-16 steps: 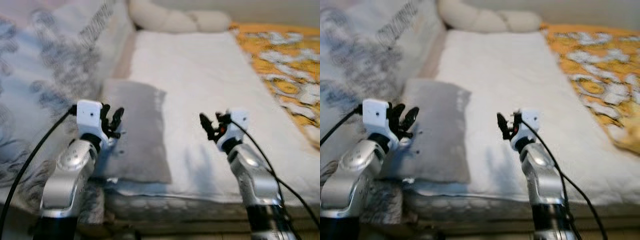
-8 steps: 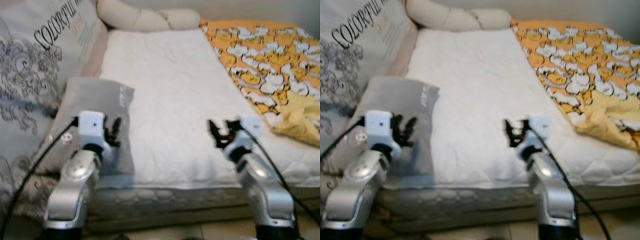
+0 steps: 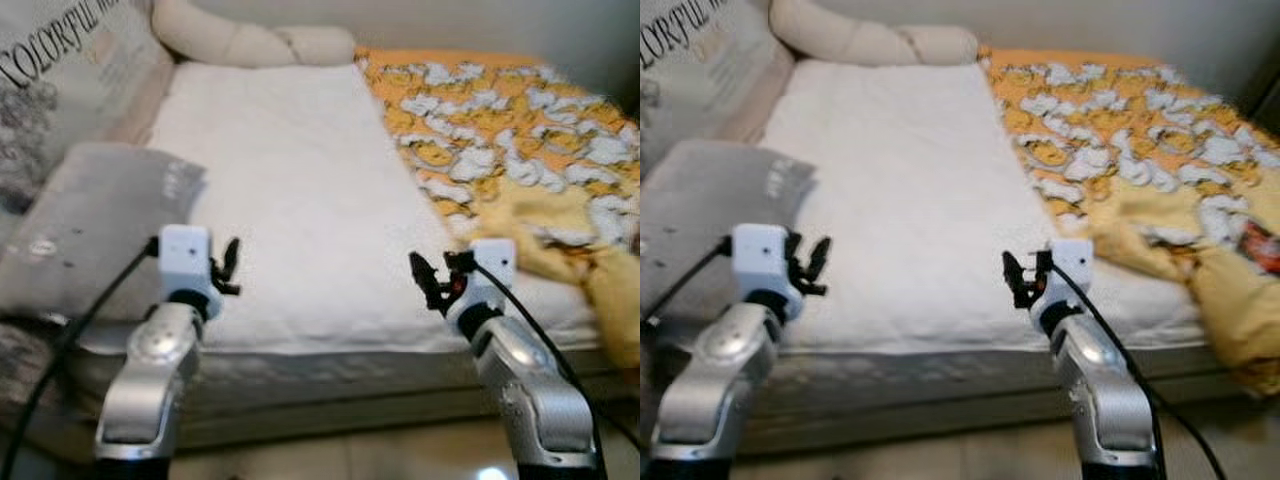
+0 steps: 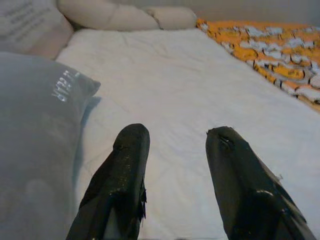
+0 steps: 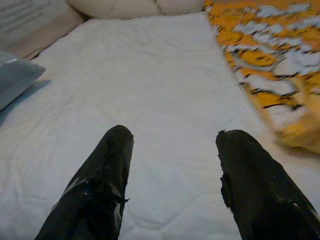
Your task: Clean up the room
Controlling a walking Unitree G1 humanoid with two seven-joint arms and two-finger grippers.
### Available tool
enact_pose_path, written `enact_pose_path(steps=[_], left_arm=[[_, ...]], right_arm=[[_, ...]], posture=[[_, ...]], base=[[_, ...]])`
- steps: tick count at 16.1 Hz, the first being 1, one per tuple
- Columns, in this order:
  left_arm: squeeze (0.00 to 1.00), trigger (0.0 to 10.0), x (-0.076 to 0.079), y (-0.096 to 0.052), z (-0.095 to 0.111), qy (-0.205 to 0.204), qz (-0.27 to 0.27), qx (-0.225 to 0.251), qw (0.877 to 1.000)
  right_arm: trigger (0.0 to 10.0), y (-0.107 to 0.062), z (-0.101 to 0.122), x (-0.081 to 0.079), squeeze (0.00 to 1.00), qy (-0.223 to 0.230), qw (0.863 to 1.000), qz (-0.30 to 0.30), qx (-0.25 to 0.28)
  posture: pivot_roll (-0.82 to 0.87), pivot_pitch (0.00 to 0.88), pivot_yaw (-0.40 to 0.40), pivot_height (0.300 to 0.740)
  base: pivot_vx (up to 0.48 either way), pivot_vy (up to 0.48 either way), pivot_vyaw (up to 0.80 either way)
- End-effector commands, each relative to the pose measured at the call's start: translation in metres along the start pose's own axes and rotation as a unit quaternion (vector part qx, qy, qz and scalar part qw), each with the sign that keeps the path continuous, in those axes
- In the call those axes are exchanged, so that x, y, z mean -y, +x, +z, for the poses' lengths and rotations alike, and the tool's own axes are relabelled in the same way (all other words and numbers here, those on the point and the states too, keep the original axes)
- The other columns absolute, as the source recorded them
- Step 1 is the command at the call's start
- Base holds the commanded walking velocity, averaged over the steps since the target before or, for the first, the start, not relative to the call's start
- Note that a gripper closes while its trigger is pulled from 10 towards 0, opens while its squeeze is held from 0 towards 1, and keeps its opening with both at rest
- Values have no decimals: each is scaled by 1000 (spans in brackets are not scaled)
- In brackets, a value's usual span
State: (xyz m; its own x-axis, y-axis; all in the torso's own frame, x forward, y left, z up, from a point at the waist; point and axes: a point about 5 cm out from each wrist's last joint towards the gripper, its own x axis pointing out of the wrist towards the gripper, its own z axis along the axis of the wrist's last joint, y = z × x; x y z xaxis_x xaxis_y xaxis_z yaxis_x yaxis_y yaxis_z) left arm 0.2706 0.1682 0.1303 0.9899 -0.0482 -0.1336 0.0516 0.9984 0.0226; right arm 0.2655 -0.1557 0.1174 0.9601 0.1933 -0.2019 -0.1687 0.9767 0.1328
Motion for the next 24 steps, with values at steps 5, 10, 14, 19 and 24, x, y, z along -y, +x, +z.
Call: enact_pose_path(steps=[5,10,14,19,24], left_arm=[[1000,10000,11,3,2,-13,-22,-7,1000],[1000,10000,12,5,4,-4,-21,-4,1000],[1000,10000,12,6,6,-2,-20,-2,1000],[1000,10000,13,10,9,11,-19,4,1000],[1000,10000,16,12,12,11,-19,9,1000]], right_arm=[[10000,-5,1,7,1000,3,1000,-13,-2],[10000,-7,4,17,1000,2,1000,-27,4],[10000,-7,5,18,1000,13,1000,-24,5],[10000,-7,10,22,1000,-11,998,-52,19],[10000,-9,9,23,1000,-4,998,-49,24]], posture=[[3,0,-10,740],[0,0,-8,740],[-4,0,-5,740],[-15,0,11,740],[-22,0,16,740]], base=[[0,-477,0],[0,-480,0],[0,-480,0],[0,-480,0],[0,-480,0]])
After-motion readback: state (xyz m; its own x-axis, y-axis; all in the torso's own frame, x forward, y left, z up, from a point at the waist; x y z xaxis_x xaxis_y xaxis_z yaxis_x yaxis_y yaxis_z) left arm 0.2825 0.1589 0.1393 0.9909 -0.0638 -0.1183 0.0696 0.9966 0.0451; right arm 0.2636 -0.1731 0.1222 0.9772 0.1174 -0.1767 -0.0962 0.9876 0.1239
